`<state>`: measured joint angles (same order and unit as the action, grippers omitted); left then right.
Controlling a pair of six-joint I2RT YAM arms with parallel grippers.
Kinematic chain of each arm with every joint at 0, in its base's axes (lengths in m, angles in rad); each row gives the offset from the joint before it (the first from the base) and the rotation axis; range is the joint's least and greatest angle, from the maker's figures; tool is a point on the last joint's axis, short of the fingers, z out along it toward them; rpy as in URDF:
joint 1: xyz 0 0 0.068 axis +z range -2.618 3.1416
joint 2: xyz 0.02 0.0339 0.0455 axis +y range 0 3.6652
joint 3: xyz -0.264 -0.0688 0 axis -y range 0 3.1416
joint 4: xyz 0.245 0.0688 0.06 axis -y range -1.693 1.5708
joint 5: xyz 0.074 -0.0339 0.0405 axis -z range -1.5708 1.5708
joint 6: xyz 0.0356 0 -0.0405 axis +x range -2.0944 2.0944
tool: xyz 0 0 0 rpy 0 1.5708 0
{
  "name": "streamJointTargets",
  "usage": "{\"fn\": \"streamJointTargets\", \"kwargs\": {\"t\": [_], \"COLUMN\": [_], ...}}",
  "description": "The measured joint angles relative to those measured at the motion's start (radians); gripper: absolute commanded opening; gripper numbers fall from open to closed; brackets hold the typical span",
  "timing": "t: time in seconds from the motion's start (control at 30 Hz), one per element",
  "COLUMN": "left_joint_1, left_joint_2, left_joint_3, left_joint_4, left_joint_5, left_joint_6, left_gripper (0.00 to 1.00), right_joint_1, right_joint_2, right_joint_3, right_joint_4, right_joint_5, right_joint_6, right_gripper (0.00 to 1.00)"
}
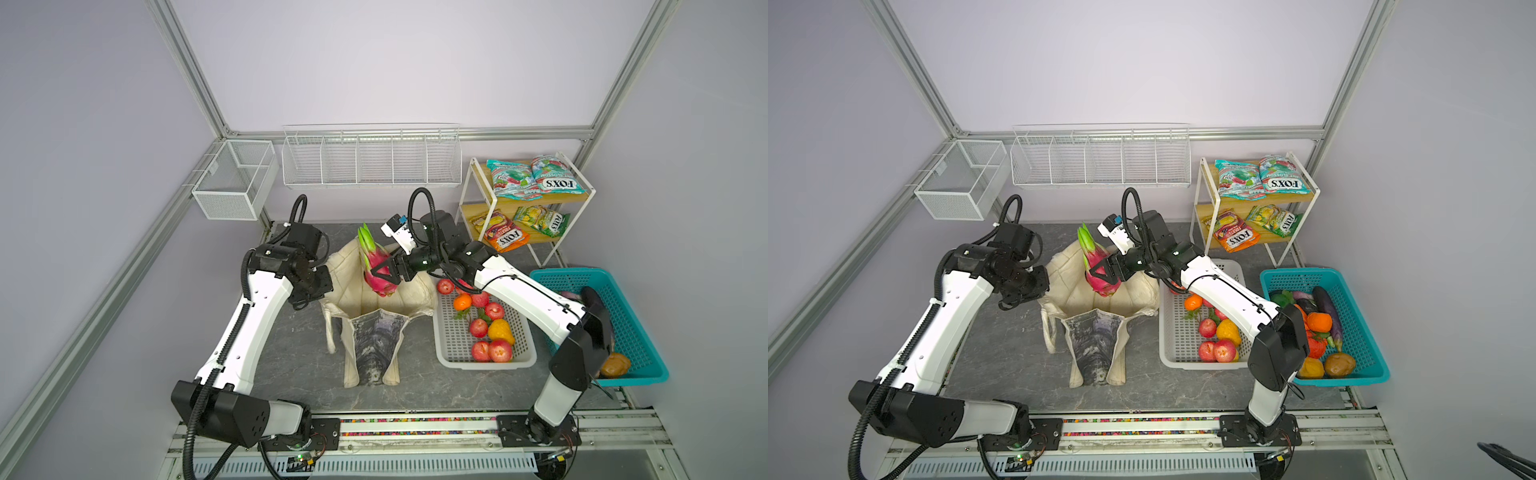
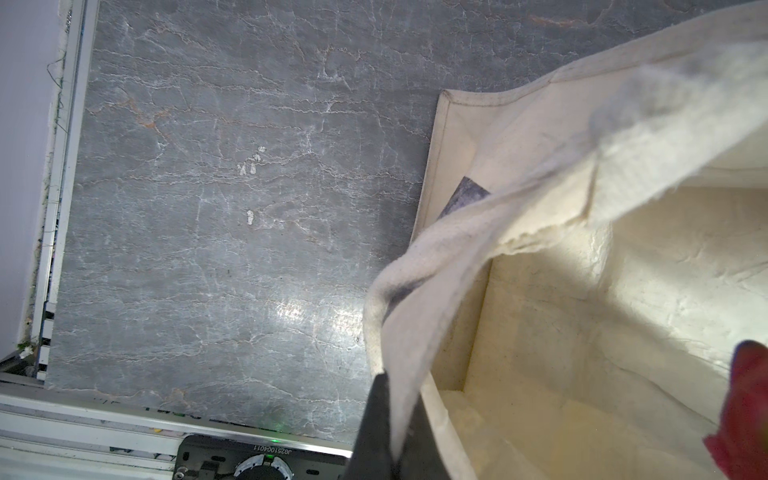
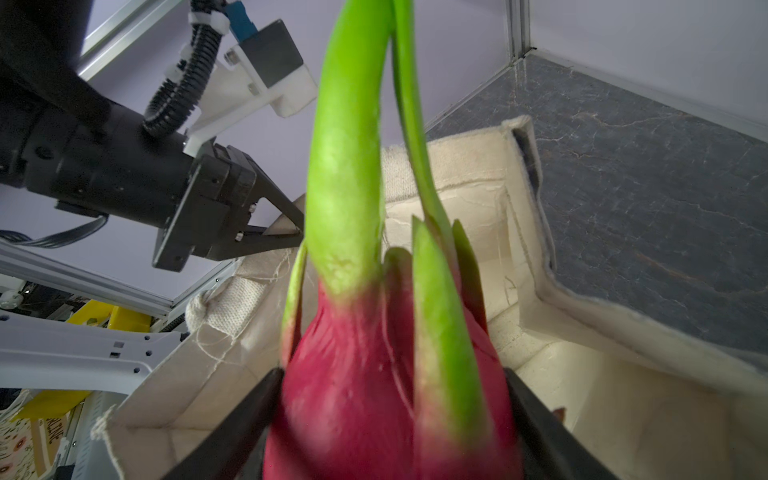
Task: Place the food into the grocery bag and tie it
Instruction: 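Lower the dragon fruit into the bag and open the right gripper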
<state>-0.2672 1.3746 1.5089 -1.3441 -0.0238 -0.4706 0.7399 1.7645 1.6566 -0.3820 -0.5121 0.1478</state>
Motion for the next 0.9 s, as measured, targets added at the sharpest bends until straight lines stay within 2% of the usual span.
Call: {"fn": "streamJointTargets", "kwargs": {"t": [0.67, 0.9], "left_joint_1": [0.000, 0.001], "left_joint_2": [-0.008, -0.008], "left_joint_3": [-0.010, -0.009], "left_joint_4": [0.009, 0.012], "left_joint_5": [0.005, 0.015], "left_joint_6": [-0.011, -0.015], "left_gripper": [0.00, 0.00], "right_joint_1": [0.047, 0.057], "right_joint_2": [0.063, 0.143], "right_joint_3": [-0.047, -0.012], "right_joint_4": [-0.107, -0.169], "right_joint_5": [0.013, 0.060], "right_joint_6": [-0.137, -0.145], "right_gripper": [0.59, 0.59]}}
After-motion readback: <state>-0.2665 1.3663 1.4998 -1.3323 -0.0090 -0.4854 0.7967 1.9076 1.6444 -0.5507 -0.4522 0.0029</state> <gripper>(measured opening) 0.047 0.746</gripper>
